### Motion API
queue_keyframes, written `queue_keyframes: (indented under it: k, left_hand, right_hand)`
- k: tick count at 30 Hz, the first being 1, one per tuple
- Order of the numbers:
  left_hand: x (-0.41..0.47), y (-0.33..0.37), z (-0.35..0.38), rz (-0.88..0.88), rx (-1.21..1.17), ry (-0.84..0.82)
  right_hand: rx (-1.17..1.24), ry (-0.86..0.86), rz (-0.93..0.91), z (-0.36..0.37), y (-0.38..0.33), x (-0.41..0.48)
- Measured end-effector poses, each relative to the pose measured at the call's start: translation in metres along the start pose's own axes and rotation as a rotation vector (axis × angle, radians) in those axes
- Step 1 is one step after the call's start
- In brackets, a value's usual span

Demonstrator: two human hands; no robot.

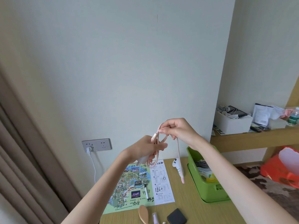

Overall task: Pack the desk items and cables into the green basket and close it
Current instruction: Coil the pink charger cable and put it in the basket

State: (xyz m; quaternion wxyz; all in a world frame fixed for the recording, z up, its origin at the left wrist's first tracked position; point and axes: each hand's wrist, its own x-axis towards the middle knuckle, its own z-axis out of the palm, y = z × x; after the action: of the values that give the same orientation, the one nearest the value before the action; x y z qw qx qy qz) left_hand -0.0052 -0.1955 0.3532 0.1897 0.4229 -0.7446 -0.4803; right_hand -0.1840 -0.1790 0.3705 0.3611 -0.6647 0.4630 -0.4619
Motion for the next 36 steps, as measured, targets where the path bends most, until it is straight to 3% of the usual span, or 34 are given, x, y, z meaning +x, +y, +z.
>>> queue_keyframes:
  k: [9, 16, 20, 28, 36]
  left_hand:
    - [0.002, 0.012, 0.011, 0.039, -0.18, -0.083]
    - [0.002, 0.014, -0.001, 0.1, -0.405, 0.056]
    - [0.002, 0.011, -0.012, 0.11, -0.594, 0.151]
    - [-0.003, 0.011, 0.0, 0.146, -0.434, 0.193]
    - [0.0, 0.016, 0.011, 0.297, -0.248, 0.34]
  right_hand:
    - [0.11, 0.144, 0.056, -0.021, 0.014, -0.01]
    - [0.362, 0.138, 0.171, -0.021, 0.037, -0.016]
    - [0.383, 0.121, 0.186, -0.015, 0.046, -0.018]
    - [0.334, 0.088, 0.126, 0.013, 0.036, -0.014]
    - [0.411, 0.075, 0.232, 0.023, 0.03, -0.008]
